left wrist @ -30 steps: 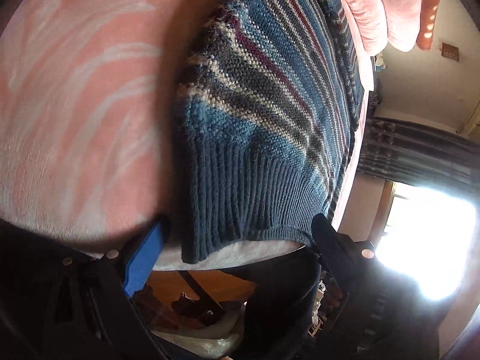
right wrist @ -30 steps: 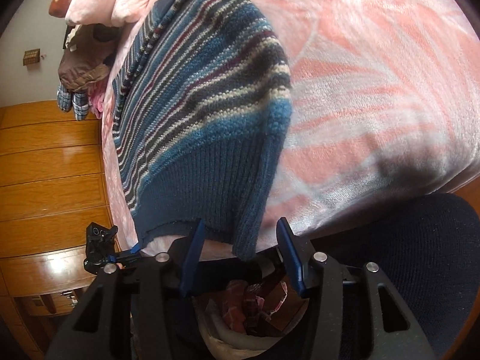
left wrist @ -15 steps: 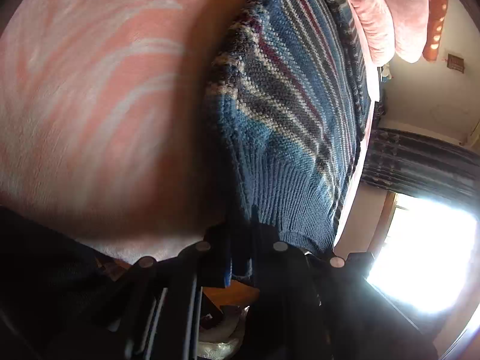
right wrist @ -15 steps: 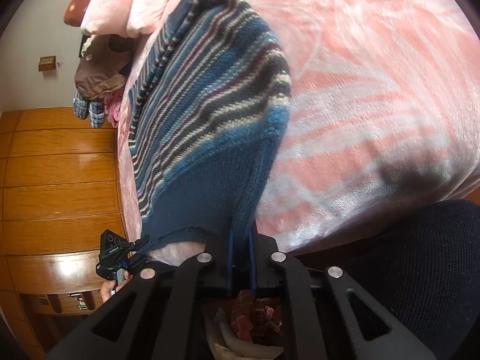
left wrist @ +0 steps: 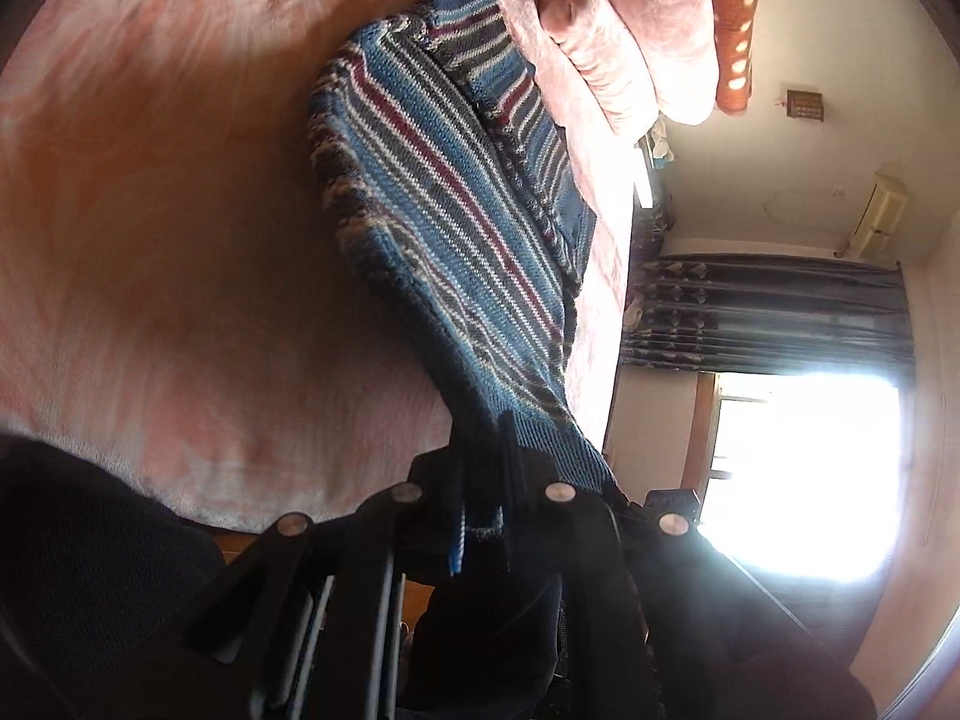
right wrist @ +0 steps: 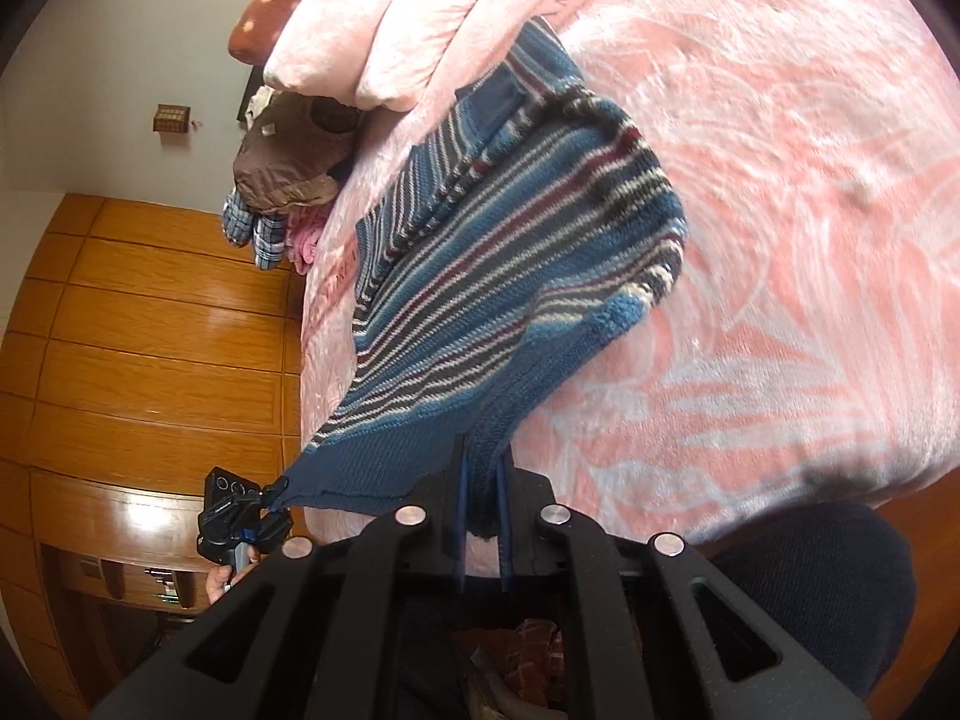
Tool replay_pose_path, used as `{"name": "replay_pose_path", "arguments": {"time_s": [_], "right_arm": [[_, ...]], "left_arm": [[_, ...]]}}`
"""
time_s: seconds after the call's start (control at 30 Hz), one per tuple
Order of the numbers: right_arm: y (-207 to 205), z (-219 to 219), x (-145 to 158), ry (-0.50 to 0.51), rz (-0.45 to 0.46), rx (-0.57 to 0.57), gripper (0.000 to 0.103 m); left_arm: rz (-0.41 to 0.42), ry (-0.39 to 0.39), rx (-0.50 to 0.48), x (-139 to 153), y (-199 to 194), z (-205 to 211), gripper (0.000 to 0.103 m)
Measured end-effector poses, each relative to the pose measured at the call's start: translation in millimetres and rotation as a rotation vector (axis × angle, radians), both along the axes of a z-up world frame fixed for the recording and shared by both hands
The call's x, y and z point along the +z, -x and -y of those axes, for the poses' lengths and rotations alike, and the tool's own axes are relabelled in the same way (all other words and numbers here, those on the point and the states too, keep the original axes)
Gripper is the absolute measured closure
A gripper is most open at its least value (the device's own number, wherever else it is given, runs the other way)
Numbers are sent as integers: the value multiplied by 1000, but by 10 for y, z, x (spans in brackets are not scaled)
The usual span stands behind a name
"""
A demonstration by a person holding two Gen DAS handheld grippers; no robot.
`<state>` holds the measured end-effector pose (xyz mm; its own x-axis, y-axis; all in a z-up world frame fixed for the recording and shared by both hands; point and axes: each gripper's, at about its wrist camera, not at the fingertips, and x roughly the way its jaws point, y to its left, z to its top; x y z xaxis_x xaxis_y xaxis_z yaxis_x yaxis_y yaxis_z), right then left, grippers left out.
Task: Fold small clothes
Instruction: 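Fold the hem toward the collar with the right tool while the left tool grasps the hem, then carry the held ribbed hem with both tools over toward the collar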
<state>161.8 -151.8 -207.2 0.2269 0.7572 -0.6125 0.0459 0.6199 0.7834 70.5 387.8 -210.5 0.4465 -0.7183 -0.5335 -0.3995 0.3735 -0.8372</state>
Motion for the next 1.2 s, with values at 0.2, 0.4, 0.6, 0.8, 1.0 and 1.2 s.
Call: {"name": "replay_pose_path", "arguments": {"time_s": [0.2,0.4,0.6,0.8,1.0,1.2], "right_arm": [[-491,-90,103,28,16,4,96],[-1080,-181,-129,38,-43,-8,96],[-1655,-313,-530,64,-129,-9,96],[-2063,-398,-942,82,-218,3,94],[-2181,-334,-1144,21,-275,19,86],[-2237,-248,-869,1,-229,63,69]], "left_arm": [[-30,41,31,-68,-421,-166,96],[-104,64,61,-377,-977,-322,95],[-208,55,54,-855,-1542,-385,93],[-284,45,34,-1275,-1878,-461,89],[-194,43,-21,-1161,-1983,-506,50],[-96,-35,-94,-793,-1972,-565,37]]}}
